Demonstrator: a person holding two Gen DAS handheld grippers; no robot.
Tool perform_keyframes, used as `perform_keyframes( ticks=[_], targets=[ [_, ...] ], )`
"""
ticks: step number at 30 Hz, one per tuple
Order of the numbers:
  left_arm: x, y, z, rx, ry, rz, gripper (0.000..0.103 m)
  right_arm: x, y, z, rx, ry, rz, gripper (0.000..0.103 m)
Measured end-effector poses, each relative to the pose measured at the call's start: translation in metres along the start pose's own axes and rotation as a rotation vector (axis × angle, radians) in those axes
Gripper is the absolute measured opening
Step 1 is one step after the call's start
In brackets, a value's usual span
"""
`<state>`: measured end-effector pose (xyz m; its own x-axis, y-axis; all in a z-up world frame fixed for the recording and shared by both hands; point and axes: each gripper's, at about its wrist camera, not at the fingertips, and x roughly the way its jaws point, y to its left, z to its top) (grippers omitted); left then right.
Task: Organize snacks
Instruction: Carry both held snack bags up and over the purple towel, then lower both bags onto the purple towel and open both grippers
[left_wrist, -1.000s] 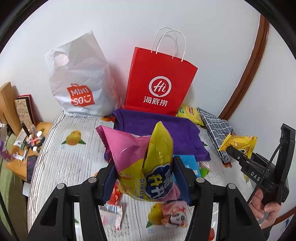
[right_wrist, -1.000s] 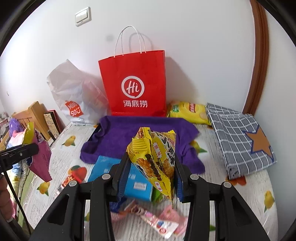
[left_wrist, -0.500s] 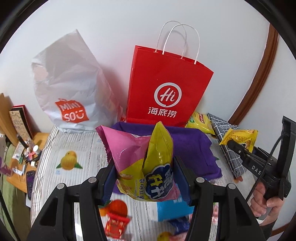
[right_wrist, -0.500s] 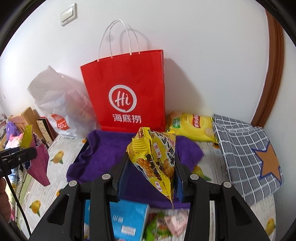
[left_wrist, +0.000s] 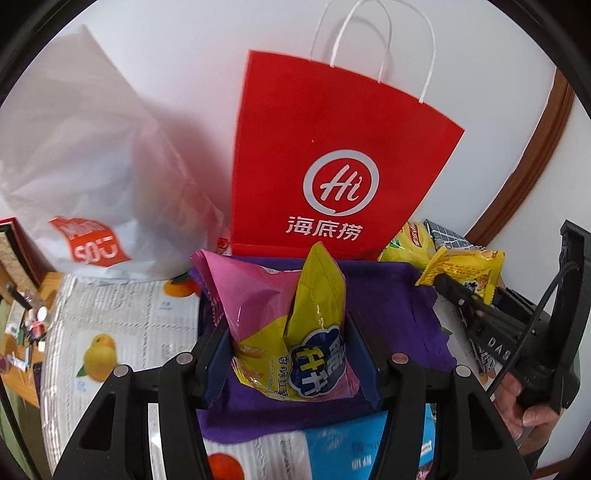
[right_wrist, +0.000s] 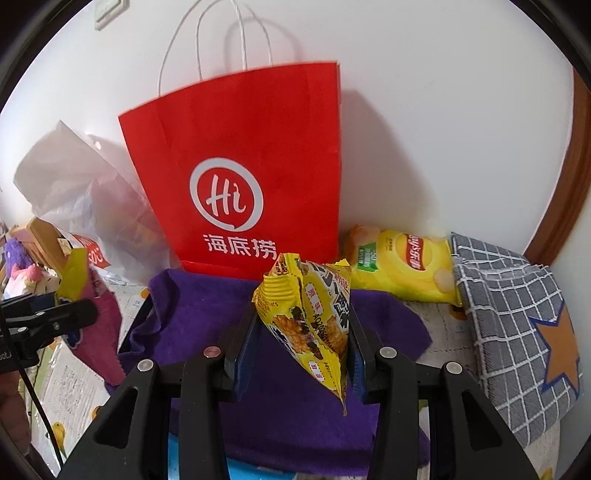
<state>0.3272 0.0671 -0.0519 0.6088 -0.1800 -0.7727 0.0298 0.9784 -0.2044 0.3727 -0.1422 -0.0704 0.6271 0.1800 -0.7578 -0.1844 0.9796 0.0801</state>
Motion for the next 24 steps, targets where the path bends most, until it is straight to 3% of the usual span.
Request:
perform_keyframes(
  ticks=[5, 8, 24],
  targets=[
    [0.028, 0.002, 0.001, 0.016, 0.028, 0.019, 0.056, 0.023, -0.006, -0.007, -0.013, 0.045, -0.005, 0.042],
    [0.048, 0.007, -0.001, 0.011, 0.086, 0.032, 0.056, 0.030, -0.014, -0.009, -0.001, 0.055, -0.017, 0.042],
    [0.074, 0.019, -0.006, -0.008, 0.159, 0.058, 0.056, 0.067, -0.032, -0.023, 0.025, 0.160, -0.002, 0.042]
  ],
)
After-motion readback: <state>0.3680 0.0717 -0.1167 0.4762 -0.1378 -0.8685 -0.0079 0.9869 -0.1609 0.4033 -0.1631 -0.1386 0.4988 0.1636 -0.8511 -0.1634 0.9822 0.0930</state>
